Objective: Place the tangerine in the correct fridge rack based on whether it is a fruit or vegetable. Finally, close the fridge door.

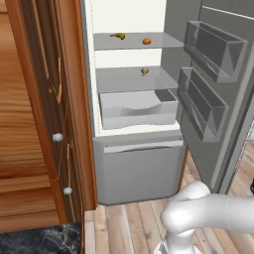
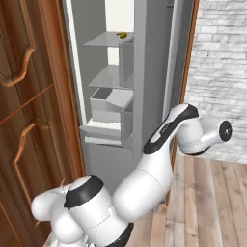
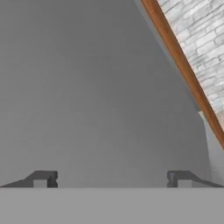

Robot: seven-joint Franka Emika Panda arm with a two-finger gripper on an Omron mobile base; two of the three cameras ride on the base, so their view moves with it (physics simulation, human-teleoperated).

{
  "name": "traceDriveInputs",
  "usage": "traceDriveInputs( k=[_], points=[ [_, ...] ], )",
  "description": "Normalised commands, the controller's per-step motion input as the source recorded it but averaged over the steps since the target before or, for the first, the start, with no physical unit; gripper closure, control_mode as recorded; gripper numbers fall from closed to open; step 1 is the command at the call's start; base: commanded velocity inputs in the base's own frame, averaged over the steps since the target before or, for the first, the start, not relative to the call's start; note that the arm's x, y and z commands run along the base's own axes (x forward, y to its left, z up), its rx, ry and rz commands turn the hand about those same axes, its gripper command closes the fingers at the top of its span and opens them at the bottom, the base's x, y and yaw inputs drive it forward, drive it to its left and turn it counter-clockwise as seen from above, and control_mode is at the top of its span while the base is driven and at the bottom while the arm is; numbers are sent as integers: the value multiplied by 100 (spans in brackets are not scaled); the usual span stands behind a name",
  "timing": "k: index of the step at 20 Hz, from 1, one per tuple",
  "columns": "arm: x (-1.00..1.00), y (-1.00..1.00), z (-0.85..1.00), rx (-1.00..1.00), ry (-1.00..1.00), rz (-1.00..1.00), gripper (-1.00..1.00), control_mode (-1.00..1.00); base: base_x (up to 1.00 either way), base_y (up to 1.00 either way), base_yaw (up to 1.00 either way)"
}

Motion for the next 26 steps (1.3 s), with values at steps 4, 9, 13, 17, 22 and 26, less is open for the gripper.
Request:
traceDriveInputs(
  k=[4, 9, 13, 17, 22, 26],
  points=[
    [38, 100, 0, 2, 0, 20, -100, -100, 0, 0, 0],
    [32, 100, 0, 6, 0, 19, -100, -100, 0, 0, 0],
    [36, 100, 2, 3, 0, 4, -100, -100, 0, 0, 0],
    [43, 100, 0, 0, -2, -5, -100, -100, 0, 0, 0],
    [50, 90, 8, 0, -3, -21, -100, -100, 0, 0, 0],
    [49, 65, 18, 0, 0, -25, -100, -100, 0, 0, 0]
  ],
)
